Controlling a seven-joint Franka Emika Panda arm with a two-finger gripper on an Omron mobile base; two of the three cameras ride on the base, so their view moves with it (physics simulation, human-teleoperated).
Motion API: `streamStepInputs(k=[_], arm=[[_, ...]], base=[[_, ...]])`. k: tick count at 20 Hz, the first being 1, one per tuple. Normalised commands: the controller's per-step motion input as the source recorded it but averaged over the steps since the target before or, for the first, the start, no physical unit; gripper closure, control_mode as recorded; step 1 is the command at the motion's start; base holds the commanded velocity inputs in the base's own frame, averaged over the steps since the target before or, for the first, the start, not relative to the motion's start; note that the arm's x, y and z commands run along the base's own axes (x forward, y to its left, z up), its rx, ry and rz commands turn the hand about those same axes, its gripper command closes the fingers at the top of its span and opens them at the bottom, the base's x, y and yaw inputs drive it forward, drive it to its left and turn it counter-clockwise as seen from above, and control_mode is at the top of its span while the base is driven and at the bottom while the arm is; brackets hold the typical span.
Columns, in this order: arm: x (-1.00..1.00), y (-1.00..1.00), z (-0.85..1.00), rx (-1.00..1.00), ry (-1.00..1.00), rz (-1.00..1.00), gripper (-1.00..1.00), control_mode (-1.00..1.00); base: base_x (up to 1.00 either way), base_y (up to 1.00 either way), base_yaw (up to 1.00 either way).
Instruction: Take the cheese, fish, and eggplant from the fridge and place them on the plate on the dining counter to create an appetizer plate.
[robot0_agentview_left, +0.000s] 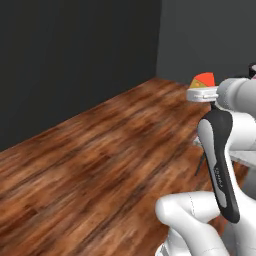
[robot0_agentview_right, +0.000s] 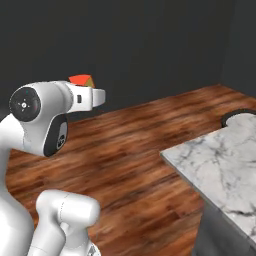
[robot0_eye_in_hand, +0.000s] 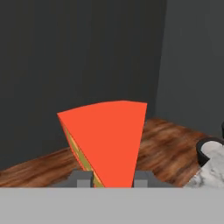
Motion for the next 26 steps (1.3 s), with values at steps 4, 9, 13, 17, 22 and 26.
streamStepInputs(k=[4,9,13,17,22,26], arm=[[0.0,0.0,0.0,0.0,0.0,0.0,1.0,1.0],[0.0,0.0,0.0,0.0,0.0,0.0,1.0,1.0],[0.0,0.0,0.0,0.0,0.0,0.0,1.0,1.0],[0.0,0.0,0.0,0.0,0.0,0.0,1.0,1.0],[0.0,0.0,0.0,0.0,0.0,0.0,1.0,1.0],[0.0,0.0,0.0,0.0,0.0,0.0,1.0,1.0]], base=[[0.93,0.72,-0.42],[0.95,0.71,-0.45],[1.0,0.85,-0.47],[1.0,0.88,-0.49],[1.0,0.85,-0.49],[1.0,0.79,-0.49]])
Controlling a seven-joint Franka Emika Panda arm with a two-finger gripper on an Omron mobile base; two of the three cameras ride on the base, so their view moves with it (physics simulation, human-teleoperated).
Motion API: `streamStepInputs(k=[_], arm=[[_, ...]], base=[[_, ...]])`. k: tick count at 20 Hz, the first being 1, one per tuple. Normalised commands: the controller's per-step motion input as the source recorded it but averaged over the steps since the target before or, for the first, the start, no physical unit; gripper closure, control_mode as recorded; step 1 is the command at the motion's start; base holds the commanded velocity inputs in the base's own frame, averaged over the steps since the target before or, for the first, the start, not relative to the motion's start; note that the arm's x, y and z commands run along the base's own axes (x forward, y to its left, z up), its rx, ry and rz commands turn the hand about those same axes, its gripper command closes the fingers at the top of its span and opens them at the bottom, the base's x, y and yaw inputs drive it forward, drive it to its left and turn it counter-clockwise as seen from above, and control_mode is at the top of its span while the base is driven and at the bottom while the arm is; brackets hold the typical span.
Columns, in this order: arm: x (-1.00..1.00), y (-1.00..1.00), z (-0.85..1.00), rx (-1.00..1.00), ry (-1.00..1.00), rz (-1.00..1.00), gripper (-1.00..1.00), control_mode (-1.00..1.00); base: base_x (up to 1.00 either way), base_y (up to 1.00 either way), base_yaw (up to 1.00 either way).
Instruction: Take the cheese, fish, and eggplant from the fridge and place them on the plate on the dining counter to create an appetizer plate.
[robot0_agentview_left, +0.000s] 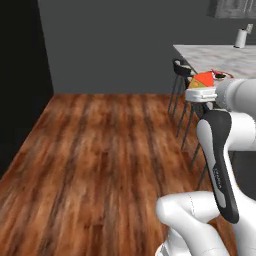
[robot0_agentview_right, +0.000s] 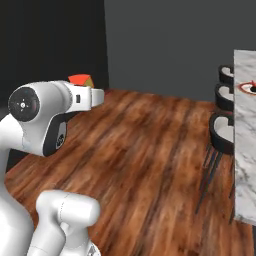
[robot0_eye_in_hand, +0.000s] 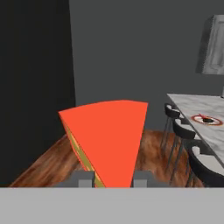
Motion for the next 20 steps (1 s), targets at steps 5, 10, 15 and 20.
streamStepInputs(k=[5,10,15,20], arm=[[0.0,0.0,0.0,0.0,0.0,0.0,1.0,1.0],[0.0,0.0,0.0,0.0,0.0,0.0,1.0,1.0],[0.0,0.0,0.0,0.0,0.0,0.0,1.0,1.0],[0.0,0.0,0.0,0.0,0.0,0.0,1.0,1.0]], base=[[1.0,0.8,-0.49],[1.0,0.8,-0.48],[1.0,0.8,-0.48],[1.0,0.82,-0.48]])
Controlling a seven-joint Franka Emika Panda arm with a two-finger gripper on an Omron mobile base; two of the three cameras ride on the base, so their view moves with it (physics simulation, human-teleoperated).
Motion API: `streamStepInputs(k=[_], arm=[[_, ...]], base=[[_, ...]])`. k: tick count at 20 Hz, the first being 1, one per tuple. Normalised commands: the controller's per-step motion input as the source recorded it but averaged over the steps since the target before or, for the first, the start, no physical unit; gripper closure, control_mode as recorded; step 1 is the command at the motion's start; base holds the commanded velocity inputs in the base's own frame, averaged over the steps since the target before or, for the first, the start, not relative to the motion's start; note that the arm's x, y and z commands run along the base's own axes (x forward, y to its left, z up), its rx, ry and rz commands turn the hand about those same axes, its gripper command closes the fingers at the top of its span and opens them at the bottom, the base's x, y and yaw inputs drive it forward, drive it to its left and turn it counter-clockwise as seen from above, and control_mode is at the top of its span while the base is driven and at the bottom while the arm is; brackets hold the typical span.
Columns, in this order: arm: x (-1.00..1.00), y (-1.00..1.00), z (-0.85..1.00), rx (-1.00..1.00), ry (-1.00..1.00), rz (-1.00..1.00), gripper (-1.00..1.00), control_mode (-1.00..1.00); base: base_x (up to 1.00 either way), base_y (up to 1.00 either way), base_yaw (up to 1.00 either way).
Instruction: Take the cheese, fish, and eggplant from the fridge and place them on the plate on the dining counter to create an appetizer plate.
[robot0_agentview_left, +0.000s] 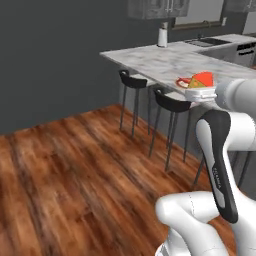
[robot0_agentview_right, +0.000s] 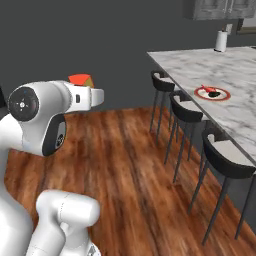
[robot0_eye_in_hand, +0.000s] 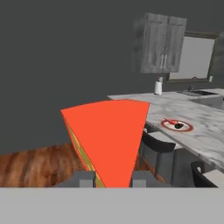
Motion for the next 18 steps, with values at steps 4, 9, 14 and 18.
streamStepInputs(k=[4,9,14,18], arm=[[0.0,0.0,0.0,0.0,0.0,0.0,1.0,1.0],[0.0,0.0,0.0,0.0,0.0,0.0,1.0,1.0],[0.0,0.0,0.0,0.0,0.0,0.0,1.0,1.0],[0.0,0.0,0.0,0.0,0.0,0.0,1.0,1.0]], base=[[1.0,0.82,-0.48],[1.0,0.83,-0.48],[1.0,0.85,-0.48],[1.0,0.86,-0.48]])
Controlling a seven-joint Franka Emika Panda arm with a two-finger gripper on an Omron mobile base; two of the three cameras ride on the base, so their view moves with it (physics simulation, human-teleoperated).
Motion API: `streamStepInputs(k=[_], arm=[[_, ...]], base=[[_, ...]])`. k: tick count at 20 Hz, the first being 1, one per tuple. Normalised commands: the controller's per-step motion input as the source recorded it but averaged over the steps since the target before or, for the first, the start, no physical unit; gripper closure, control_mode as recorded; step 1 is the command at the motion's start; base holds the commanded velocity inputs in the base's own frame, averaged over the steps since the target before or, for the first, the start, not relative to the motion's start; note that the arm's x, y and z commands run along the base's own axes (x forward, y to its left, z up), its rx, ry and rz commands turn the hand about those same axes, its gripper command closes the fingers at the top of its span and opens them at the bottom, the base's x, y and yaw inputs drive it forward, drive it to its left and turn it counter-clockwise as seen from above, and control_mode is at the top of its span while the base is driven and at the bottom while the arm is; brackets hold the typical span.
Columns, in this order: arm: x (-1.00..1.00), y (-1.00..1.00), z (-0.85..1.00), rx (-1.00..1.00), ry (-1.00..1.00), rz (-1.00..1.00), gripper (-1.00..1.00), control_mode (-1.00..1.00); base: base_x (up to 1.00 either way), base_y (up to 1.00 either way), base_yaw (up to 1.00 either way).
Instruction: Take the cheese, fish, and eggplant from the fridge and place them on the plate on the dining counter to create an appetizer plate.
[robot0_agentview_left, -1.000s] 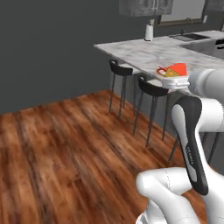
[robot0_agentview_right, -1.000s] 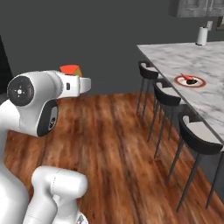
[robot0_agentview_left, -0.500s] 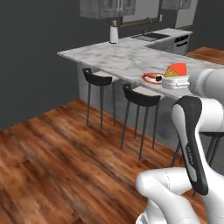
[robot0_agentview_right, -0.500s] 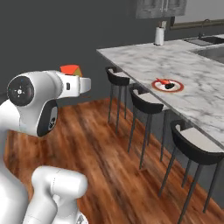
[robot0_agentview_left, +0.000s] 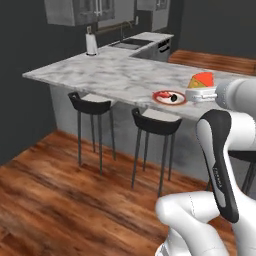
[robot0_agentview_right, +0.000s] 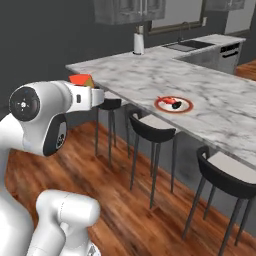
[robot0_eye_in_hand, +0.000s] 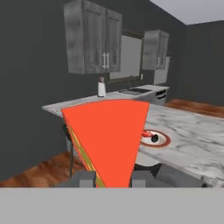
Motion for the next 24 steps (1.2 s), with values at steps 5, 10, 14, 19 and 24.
streamStepInputs(k=[5,10,14,19,24], arm=[[0.0,0.0,0.0,0.0,0.0,0.0,1.0,1.0],[0.0,0.0,0.0,0.0,0.0,0.0,1.0,1.0],[0.0,0.0,0.0,0.0,0.0,0.0,1.0,1.0],[0.0,0.0,0.0,0.0,0.0,0.0,1.0,1.0],[0.0,0.0,0.0,0.0,0.0,0.0,1.0,1.0]], base=[[1.0,0.83,-0.48],[1.0,0.78,-0.47],[1.0,0.7,-0.47],[0.86,0.32,-0.43],[0.51,0.0,-0.34]])
